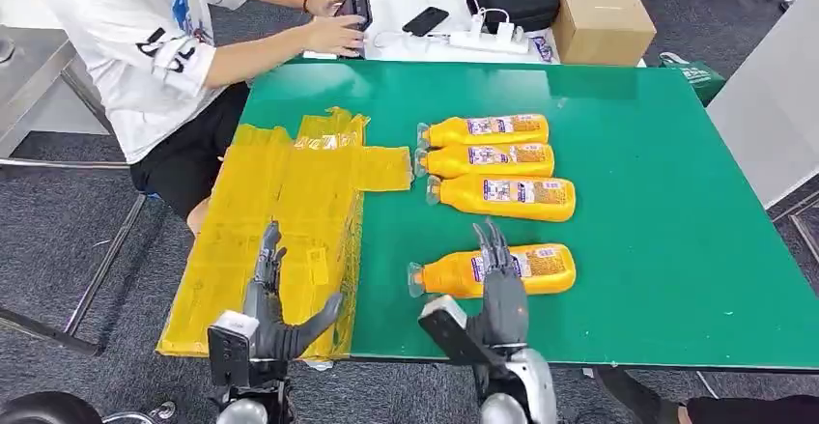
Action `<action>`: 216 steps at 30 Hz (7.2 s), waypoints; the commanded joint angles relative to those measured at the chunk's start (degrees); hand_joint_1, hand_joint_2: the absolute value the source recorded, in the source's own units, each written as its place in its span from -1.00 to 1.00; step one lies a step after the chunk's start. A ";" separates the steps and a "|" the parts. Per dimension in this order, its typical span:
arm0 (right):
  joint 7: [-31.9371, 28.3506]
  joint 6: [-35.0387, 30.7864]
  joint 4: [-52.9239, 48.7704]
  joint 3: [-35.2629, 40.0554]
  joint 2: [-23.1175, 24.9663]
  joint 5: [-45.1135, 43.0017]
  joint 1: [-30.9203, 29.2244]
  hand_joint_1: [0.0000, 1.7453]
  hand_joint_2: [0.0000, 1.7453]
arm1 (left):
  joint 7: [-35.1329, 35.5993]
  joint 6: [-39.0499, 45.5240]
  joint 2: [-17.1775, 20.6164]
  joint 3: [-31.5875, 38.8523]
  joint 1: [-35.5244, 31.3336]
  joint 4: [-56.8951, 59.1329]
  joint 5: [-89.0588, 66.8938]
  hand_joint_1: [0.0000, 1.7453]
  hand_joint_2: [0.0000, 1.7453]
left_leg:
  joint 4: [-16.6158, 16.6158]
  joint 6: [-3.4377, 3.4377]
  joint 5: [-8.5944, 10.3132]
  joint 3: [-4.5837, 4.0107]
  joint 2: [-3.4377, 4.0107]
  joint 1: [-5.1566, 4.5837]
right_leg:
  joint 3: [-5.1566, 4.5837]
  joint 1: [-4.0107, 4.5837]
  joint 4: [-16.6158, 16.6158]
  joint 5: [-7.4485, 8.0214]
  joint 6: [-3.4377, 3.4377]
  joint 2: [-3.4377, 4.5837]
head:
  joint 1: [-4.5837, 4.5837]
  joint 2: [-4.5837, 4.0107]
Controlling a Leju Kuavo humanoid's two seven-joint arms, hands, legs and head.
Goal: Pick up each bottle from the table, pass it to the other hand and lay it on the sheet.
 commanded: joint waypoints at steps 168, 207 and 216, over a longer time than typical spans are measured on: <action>-29.08 -2.25 13.51 -1.80 2.27 -26.97 -4.74 1.00 1.00 | 3.77 -25.20 3.47 -4.19 -10.71 9.33 25.97 -1.00 1.00 | -0.11 0.05 -0.05 0.37 0.27 0.13 | 0.36 0.17 -0.20 0.11 -0.18 0.13 | -0.02 0.00; -29.08 0.78 34.96 19.98 4.48 -21.28 -10.67 1.00 1.00 | 4.68 -28.96 3.20 -4.67 -12.69 15.54 29.29 -1.00 1.00 | -0.06 0.09 0.05 0.14 0.04 0.08 | 0.16 0.11 -0.11 0.09 -0.13 -0.08 | 0.02 0.00; -29.08 0.78 34.96 19.98 4.48 -21.28 -10.67 1.00 1.00 | 4.68 -28.96 3.20 -4.67 -12.69 15.54 29.29 -1.00 1.00 | -0.04 0.10 0.09 0.04 -0.02 0.05 | 0.05 0.07 -0.07 0.10 -0.11 -0.15 | 0.00 0.00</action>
